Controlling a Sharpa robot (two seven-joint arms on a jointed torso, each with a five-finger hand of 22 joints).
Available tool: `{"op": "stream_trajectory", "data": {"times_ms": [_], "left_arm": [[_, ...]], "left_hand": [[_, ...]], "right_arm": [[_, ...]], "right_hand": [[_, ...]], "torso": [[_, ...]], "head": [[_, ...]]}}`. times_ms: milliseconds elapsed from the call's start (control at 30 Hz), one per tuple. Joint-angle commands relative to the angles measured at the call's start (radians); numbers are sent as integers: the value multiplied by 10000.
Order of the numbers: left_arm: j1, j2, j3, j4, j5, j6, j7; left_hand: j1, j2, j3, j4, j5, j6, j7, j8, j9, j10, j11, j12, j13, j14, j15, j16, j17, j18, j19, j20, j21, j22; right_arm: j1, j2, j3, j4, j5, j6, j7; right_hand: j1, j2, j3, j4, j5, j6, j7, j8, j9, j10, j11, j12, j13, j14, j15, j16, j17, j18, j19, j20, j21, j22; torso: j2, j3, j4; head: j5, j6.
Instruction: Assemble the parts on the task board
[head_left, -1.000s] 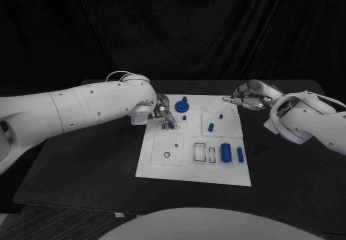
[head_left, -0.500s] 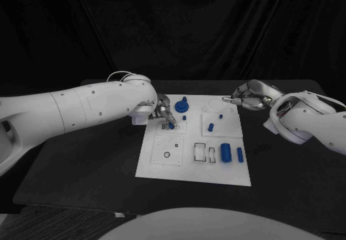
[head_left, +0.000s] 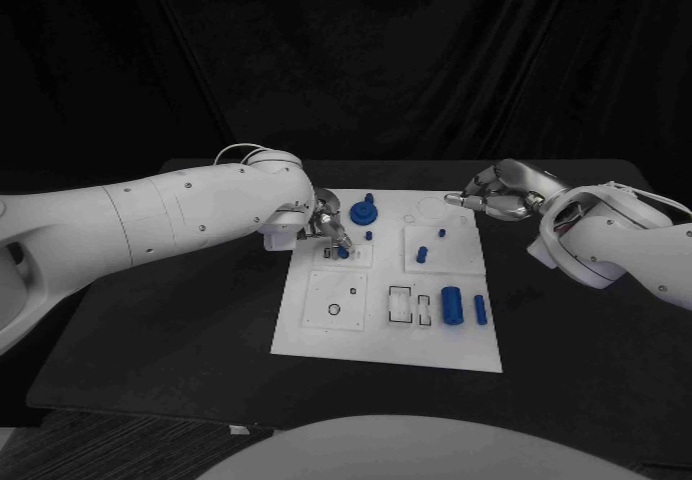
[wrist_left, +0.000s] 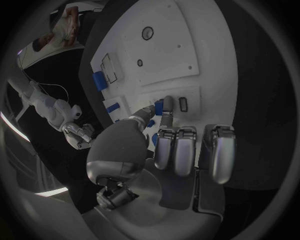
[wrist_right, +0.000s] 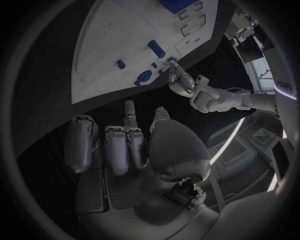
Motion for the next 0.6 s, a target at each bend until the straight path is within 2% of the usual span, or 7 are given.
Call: {"op": "stream_trajectory", "data": {"times_ms": [33,233,300,467,600], "left_arm": [[-32,30,6,-9,-2,149,36],[-63,56,6,-51,-2,200,4],[-79,68,6,-69,-2,191,3],[-108,89,6,-109,-2,191,19],[-120,99,6,-128,-2,185,33]], "left_hand": [[156,-99,1326,-285,529,45,-72,34,138,1129,-204,25,2524,1126,-211,102,2679,156,546,-52,-149,2107],[134,-84,1332,-266,457,21,-66,31,161,1129,-199,25,2524,1126,-209,102,2679,155,547,-52,-150,2109],[89,-71,1323,-227,118,-12,-68,40,236,1129,-199,25,2524,1126,-207,102,2679,154,551,-50,-152,2116],[14,-71,1270,-147,-262,-65,-64,37,316,1129,-196,25,2524,1126,-204,102,2679,160,535,-46,-177,2101],[-128,-79,1142,27,-711,-109,-60,30,396,1129,-191,25,2524,1126,-199,102,2679,159,540,-41,-181,2110]], "right_arm": [[-19,-7,8,18,-7,-2,-133],[-19,-4,8,16,-7,1,-129],[-20,-3,8,15,-7,3,-128],[-21,2,8,9,-6,12,-124],[-23,8,8,-1,-6,20,-120]], "right_hand": [[246,17,-271,52,168,35,33,-63,70,1023,74,166,2635,795,-9,-140,1477,194,-68,1,-174,1963],[246,17,-271,52,168,35,33,-63,70,1023,74,166,2635,795,-9,-140,1477,194,-68,1,-174,1963],[246,17,-271,52,168,35,33,-63,70,1023,74,166,2635,795,-9,-140,1477,194,-68,1,-174,1963],[246,17,-271,52,168,35,33,-63,70,1023,74,166,2635,795,-9,-140,1477,194,-68,1,-174,1963],[246,17,-271,52,168,35,33,-63,70,1023,74,166,2635,795,-9,-140,1477,194,-68,1,-174,1963]], "torso": [[-3,0,0],[-1,0,5],[-1,-1,4],[1,2,4],[1,2,2]], "head": [[3,-2],[4,-2],[-3,-2],[13,-2],[17,-2]]}}
